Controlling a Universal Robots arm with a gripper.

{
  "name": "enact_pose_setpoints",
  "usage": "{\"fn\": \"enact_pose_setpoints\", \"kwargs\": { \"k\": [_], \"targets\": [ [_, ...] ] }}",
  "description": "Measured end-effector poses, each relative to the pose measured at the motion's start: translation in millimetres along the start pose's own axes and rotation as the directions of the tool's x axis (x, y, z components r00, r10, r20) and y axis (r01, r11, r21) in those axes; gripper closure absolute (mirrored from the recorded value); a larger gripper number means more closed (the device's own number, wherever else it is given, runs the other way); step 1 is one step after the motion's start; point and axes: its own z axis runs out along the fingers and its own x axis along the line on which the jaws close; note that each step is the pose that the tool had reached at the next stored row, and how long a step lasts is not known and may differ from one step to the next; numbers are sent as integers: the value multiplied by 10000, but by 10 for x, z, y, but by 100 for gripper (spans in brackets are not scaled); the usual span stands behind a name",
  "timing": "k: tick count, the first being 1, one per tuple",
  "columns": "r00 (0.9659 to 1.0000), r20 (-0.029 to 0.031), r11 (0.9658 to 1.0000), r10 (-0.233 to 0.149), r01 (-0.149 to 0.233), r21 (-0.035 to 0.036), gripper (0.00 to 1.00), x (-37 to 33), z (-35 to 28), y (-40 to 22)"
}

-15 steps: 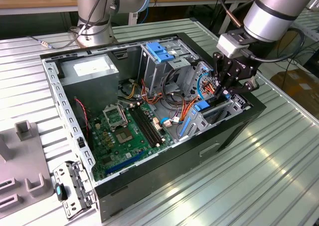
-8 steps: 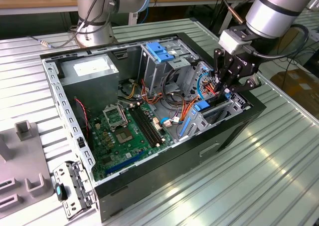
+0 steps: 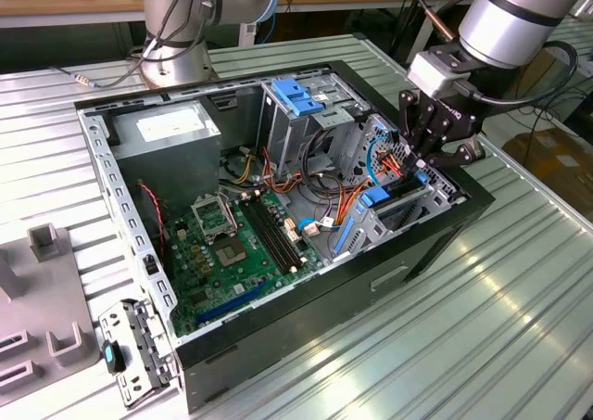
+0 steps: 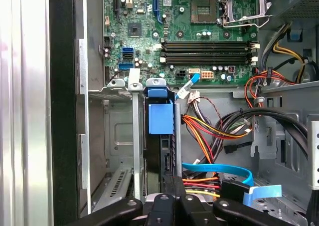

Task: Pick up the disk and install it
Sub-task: 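Insert the first disk wire, then insert the second disk wire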

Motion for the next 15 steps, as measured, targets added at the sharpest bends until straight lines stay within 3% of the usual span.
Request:
{"fn": "enact_pose_setpoints", "kwargs": {
  "k": [15],
  "targets": [
    [10000, -2, 10000, 0, 0, 0, 89, -1, -21, 9]
  ]
}}
